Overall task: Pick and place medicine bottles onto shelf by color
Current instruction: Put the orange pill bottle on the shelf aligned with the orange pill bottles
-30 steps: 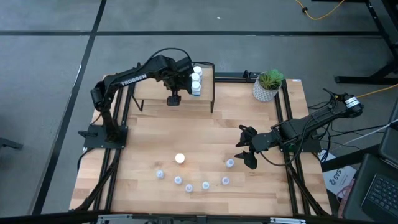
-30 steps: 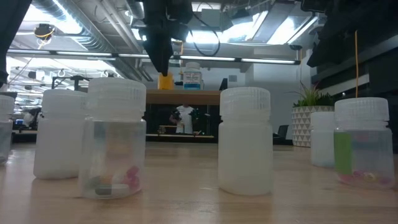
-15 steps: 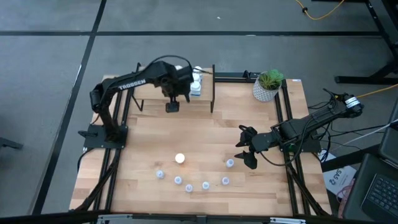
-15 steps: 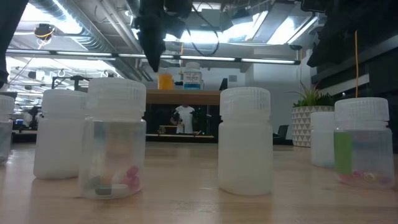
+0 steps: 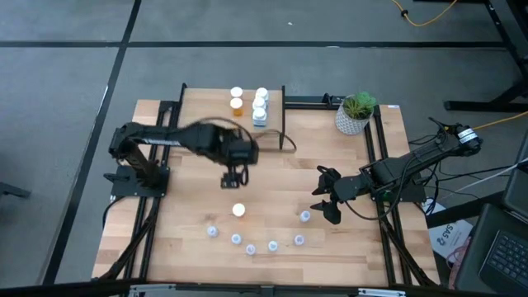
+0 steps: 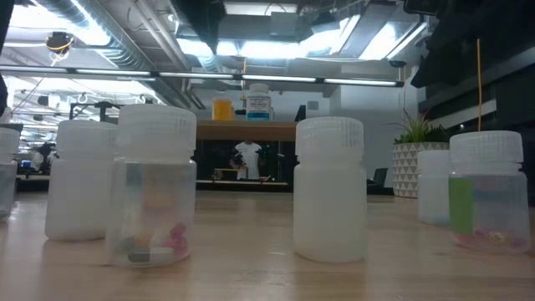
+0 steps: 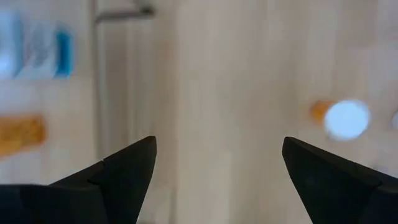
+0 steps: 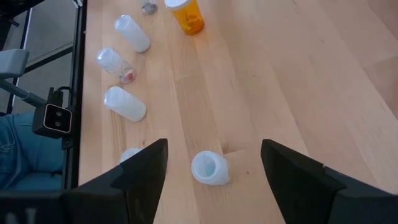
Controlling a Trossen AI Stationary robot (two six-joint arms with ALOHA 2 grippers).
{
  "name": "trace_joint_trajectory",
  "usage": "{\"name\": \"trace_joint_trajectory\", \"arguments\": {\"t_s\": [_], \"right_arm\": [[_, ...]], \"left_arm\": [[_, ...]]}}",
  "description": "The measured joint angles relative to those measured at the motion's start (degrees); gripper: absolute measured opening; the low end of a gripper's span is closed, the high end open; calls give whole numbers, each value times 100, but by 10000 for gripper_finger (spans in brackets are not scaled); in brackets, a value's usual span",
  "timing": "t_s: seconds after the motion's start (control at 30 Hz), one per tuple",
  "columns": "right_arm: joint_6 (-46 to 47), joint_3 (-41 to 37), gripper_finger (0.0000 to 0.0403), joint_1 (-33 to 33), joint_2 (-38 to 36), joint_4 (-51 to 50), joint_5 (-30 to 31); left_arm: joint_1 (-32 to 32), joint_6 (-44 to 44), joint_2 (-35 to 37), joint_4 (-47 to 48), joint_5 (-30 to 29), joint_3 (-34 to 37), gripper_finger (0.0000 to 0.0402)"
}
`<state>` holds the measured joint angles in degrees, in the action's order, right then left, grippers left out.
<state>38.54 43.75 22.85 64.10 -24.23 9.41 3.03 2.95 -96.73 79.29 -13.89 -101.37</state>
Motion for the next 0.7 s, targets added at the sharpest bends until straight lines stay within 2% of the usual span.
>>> {"name": "trace_joint_trajectory", "arguments": {"t_s": [0.17, 0.3, 0.47, 0.7], "right_arm": [[0, 0, 261, 0, 0, 3, 0], [2, 0, 261, 0, 0, 11, 0], [1, 0, 261, -1, 0, 13, 0], [1, 0, 261, 0, 0, 15, 0]], "left_arm": [[470, 622, -41, -766, 150, 716, 343], [782, 1036, -54, -1007, 245, 1240, 343], [1171, 1022, -52, -1471, 238, 1720, 343], [1633, 1050, -43, -1973, 163, 1951, 343]]}}
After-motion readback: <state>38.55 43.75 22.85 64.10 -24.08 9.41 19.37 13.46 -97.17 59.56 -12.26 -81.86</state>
